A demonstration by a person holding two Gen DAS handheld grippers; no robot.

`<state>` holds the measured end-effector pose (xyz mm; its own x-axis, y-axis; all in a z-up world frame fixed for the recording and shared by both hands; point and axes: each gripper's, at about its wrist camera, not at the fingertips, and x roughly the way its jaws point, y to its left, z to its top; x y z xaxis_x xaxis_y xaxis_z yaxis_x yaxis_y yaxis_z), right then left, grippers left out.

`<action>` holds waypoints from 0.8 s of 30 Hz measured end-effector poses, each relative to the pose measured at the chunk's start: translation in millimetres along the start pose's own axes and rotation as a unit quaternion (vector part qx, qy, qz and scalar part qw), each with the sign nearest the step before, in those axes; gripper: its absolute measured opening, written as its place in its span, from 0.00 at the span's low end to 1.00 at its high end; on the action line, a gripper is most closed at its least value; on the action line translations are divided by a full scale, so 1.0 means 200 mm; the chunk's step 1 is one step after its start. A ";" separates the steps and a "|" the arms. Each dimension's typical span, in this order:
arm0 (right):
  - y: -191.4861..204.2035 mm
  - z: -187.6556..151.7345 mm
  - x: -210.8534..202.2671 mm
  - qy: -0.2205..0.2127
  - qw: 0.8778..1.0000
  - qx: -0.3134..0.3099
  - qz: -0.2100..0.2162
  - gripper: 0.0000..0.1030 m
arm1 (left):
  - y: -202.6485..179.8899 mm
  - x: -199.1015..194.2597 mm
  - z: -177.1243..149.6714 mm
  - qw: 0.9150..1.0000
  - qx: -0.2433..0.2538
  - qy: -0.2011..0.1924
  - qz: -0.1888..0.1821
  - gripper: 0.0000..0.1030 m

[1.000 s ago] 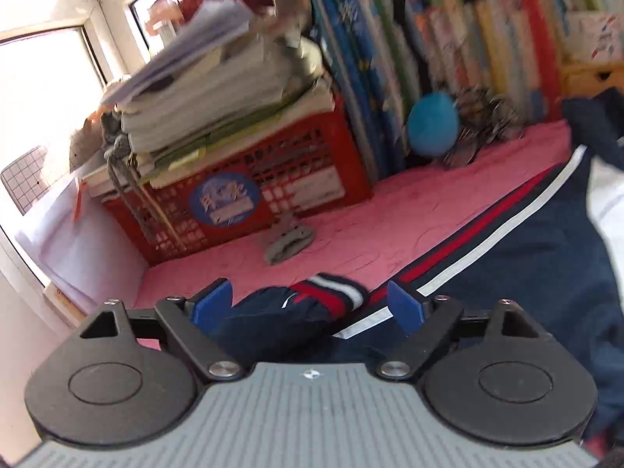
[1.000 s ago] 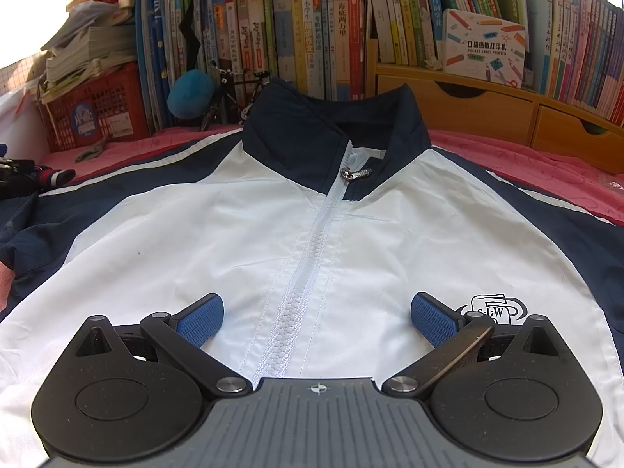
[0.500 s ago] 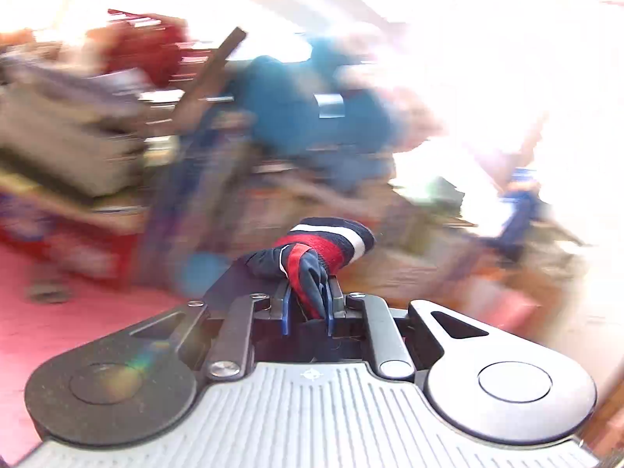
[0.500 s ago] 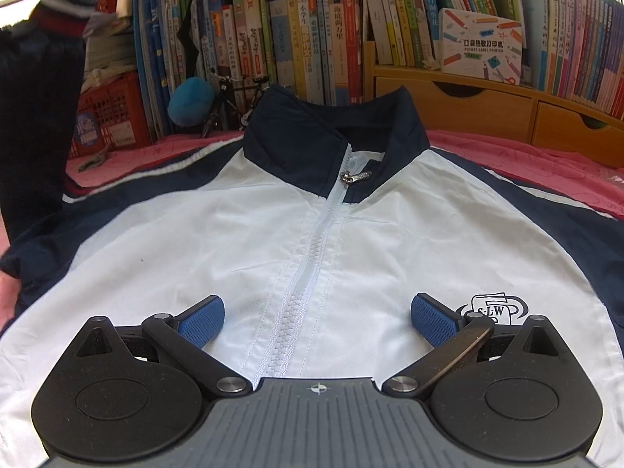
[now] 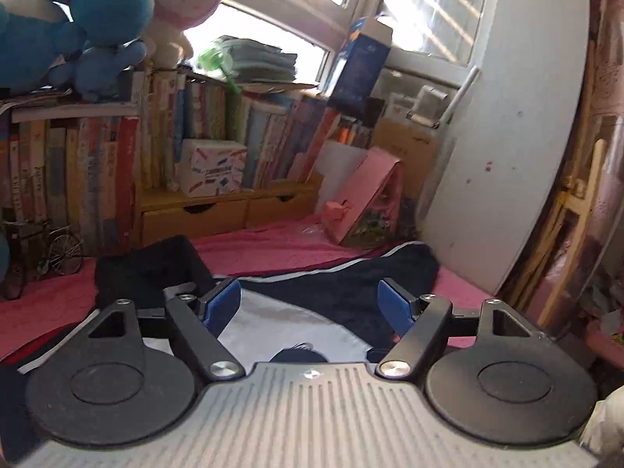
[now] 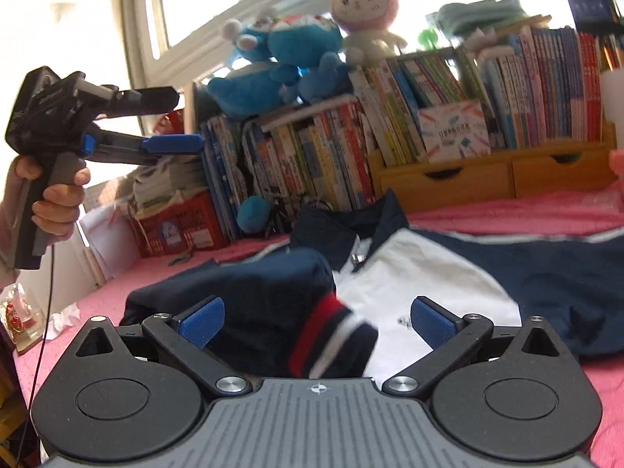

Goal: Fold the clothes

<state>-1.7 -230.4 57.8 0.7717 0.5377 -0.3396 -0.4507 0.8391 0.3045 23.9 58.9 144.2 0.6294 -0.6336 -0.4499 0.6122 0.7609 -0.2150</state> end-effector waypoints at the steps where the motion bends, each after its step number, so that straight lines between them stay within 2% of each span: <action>1: -0.01 -0.01 0.03 0.008 1.000 0.011 -0.001 0.99 | 0.01 0.00 -0.04 0.999 0.014 0.015 0.027 0.75; 4: -0.05 -0.03 0.12 0.030 0.999 0.044 -0.006 0.99 | 0.00 -0.03 -0.16 0.996 0.055 0.049 0.057 0.75; 6: -0.07 -0.03 0.18 0.044 0.997 0.064 -0.007 0.99 | -0.03 -0.05 -0.25 0.993 0.071 0.067 0.061 0.77; 7: -0.07 -0.02 0.22 0.053 0.996 0.077 -0.004 0.92 | -0.04 -0.05 -0.29 0.993 0.075 0.074 0.061 0.78; 8: -0.09 -0.01 0.26 0.072 0.992 0.102 -0.003 0.80 | -0.04 -0.03 -0.32 0.992 0.078 0.079 0.064 0.80; 9: -0.11 0.00 0.30 0.090 0.988 0.126 -0.003 0.43 | -0.05 -0.02 -0.36 0.990 0.080 0.085 0.073 0.81; 10: -0.12 0.01 0.35 0.108 0.983 0.150 -0.003 0.33 | -0.07 0.01 -0.39 0.988 0.086 0.092 0.086 0.81; 11: -0.14 0.01 0.38 0.121 0.977 0.178 0.002 0.27 | -0.09 0.04 -0.41 0.985 0.100 0.096 0.098 0.81; 13: -0.20 0.03 0.36 0.119 0.963 0.238 0.038 0.21 | -0.15 0.10 -0.47 0.975 0.152 0.098 0.125 0.81; 15: -0.25 0.03 0.33 0.114 0.944 0.300 0.078 0.19 | -0.22 0.16 -0.53 0.960 0.220 0.092 0.147 0.81; 19: -0.35 0.05 0.28 0.111 0.904 0.389 0.140 0.16 | -0.37 0.30 -0.63 0.914 0.349 0.062 0.195 0.81; 22: -0.37 0.06 0.27 0.108 0.883 0.423 0.171 0.15 | -0.45 0.44 -0.70 0.881 0.414 0.055 0.223 0.82; 24: -0.36 0.07 0.26 0.108 0.875 0.433 0.187 0.15 | -0.49 0.51 -0.73 0.863 0.441 0.050 0.241 0.83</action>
<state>76.4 -265.2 30.0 0.4987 0.8425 -0.2037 -0.0726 0.2748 0.9587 -40.5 -59.8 -7.3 0.8951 -0.2254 -0.3848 0.4452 0.5018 0.7416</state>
